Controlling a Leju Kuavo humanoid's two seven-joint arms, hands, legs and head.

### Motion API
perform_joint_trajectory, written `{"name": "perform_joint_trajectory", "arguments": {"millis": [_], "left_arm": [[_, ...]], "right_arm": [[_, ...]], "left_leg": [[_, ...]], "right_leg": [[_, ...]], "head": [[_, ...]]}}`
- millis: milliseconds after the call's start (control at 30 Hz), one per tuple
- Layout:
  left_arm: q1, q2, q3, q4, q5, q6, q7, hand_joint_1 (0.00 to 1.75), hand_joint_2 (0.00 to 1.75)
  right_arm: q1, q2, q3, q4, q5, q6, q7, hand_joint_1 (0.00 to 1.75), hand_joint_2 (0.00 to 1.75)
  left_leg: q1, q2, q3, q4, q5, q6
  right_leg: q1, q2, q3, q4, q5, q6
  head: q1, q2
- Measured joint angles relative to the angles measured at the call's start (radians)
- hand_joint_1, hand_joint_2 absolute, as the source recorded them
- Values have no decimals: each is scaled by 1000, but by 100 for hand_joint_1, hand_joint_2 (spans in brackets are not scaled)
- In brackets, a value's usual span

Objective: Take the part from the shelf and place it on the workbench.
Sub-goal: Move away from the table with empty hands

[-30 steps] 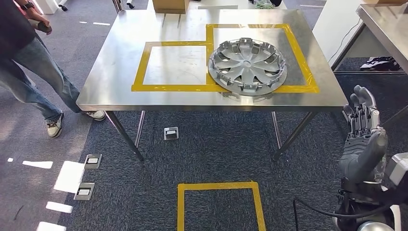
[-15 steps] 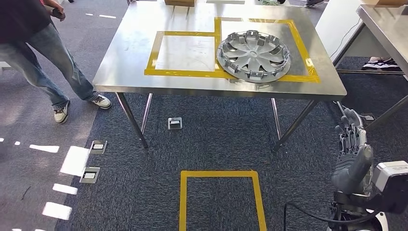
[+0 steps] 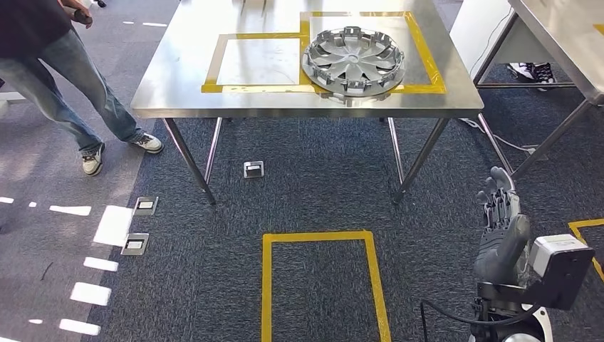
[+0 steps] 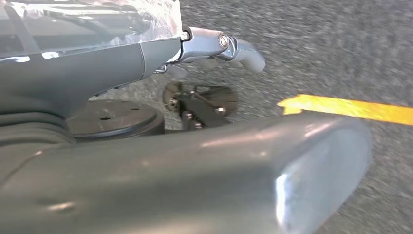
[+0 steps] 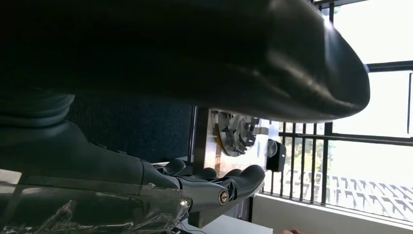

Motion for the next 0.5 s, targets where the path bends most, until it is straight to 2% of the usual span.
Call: {"name": "perform_joint_trajectory", "arguments": {"millis": [33,67,100,133,167,200,233,267,333,367,400,433,467,500], "left_arm": [[-1,0,0,0,0,0,0,0,0],[-4,1,0,0,0,0,0,0,0],[-6,1,0,0,0,0,0,0,0],[-7,1,0,0,0,0,0,0,0],[-7,0,0,0,0,0,0,0,0],[-6,0,0,0,0,0,0,0,0],[-5,0,0,0,0,0,0,0,0],[-4,0,1,0,-1,1,0,0,0],[-4,-1,1,0,-2,1,-3,0,0],[-4,-1,1,0,-2,1,-4,0,0],[-4,-1,1,0,-2,2,-6,0,0],[-4,-1,1,0,-3,4,-9,0,0],[-3,-1,1,0,-4,6,-11,0,0],[-4,-1,0,0,-6,10,-13,0,0]], "right_arm": [[1,2,1,2,0,0,0,0,0],[2,4,2,4,1,0,-1,0,0],[3,5,3,6,1,0,-2,0,0],[3,7,4,8,1,0,-2,0,0],[3,8,6,11,1,0,-3,0,0],[4,9,7,14,4,0,-1,0,0],[4,9,8,17,11,0,4,0,0],[5,10,9,21,26,0,13,0,0],[5,10,11,30,80,0,53,0,0],[5,10,13,37,116,0,81,0,0],[4,10,15,45,155,0,114,0,0],[3,11,18,58,190,0,149,0,0],[1,12,23,75,217,0,184,0,0],[-2,13,30,95,236,0,212,0,0]], "left_leg": [[-2,0,60,-80,-6,5],[-4,-1,107,-153,-24,11],[-7,-1,138,-209,-45,17],[-11,-1,149,-240,-54,22],[-11,-1,143,-247,-47,29],[-11,-1,133,-250,-33,36],[-9,0,122,-253,-20,43],[-6,0,108,-256,-6,49],[-6,-3,77,-256,19,55],[-6,-6,62,-256,32,55],[-7,-10,45,-254,45,54],[-8,-14,29,-252,59,52],[-9,-20,12,-249,71,50],[-9,-27,-4,-245,83,47]], "right_leg": [[1,0,-14,6,10,3],[1,0,-22,7,21,8],[0,-1,-26,6,32,14],[0,-1,-26,1,44,21],[-2,-2,-26,-6,55,27],[-4,-1,-28,-8,54,33],[-4,1,-34,1,31,38],[-4,2,-43,28,-12,41],[-5,3,-63,137,-122,46],[-5,3,-70,202,-152,48],[-5,3,-71,255,-152,48],[-5,4,-60,282,-125,47],[-5,8,-36,277,-89,44],[-4,22,6,237,-61,38]], "head": [[-1,0],[-1,0],[-1,0],[-2,0],[-2,0],[-2,0],[-1,0],[2,0],[11,0],[15,0],[18,0],[20,0],[23,0],[24,0]]}}
